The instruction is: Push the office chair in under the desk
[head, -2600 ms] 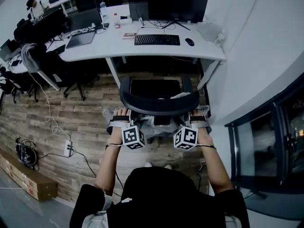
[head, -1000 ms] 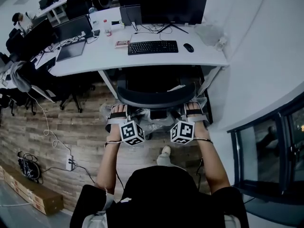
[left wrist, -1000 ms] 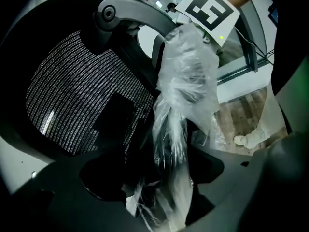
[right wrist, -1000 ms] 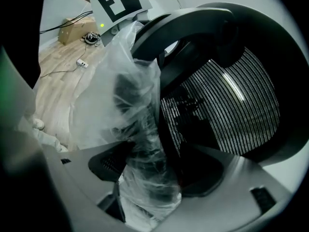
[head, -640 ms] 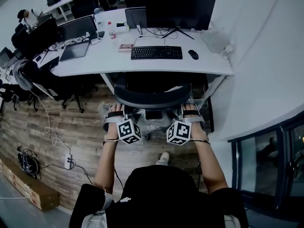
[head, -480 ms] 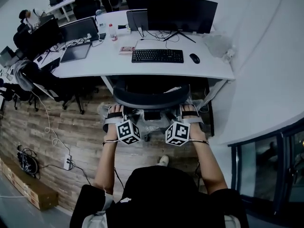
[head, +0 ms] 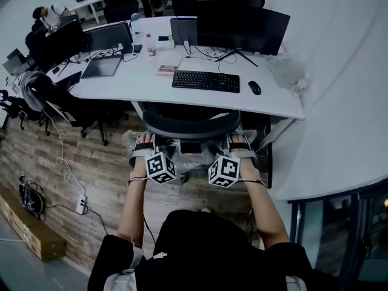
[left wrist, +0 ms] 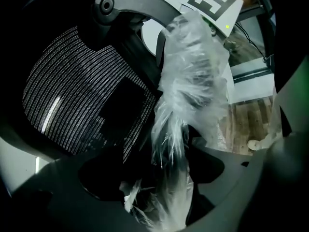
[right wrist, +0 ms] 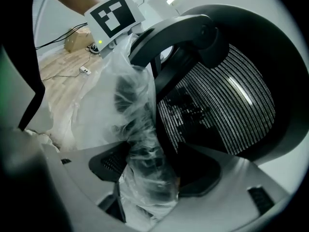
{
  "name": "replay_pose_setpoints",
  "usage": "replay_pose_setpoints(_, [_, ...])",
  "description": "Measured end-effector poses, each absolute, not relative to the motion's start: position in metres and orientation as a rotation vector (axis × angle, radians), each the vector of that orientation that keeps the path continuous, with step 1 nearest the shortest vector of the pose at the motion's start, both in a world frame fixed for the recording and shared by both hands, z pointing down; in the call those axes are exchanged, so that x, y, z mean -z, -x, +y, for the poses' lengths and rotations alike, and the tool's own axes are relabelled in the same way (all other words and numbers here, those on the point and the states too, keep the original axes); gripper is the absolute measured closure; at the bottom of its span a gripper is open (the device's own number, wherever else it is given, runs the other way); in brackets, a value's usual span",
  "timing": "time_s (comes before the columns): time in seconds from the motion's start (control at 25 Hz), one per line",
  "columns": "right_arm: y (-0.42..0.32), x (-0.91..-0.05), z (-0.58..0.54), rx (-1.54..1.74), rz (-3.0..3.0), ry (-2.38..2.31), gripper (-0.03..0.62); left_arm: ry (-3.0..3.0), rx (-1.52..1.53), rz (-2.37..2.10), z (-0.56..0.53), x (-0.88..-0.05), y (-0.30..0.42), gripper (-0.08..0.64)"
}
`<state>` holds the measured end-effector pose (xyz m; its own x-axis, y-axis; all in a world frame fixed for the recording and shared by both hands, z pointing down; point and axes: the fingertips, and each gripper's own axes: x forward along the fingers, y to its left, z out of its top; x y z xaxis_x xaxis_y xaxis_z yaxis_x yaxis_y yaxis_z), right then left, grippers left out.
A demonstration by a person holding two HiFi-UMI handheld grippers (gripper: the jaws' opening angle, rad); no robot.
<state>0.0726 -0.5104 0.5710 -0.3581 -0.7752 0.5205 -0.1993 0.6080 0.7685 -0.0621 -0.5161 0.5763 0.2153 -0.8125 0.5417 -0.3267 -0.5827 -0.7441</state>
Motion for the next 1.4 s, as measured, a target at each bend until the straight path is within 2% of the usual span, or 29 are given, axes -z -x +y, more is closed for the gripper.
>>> replay_pose_setpoints(0.76, [-0.044, -0.569, -0.554, 0.798, -1.88, -0.777, 0.265, 2.005, 1.333, 1.049, -0.566, -0.575, 0.089, 0.166])
replay_pose_setpoints(1.4, [-0.047, -0.572, -0.634, 0.66, -1.818, -0.874, 0.265, 2.066, 1.236, 0.984, -0.638, -0.572, 0.084, 0.166])
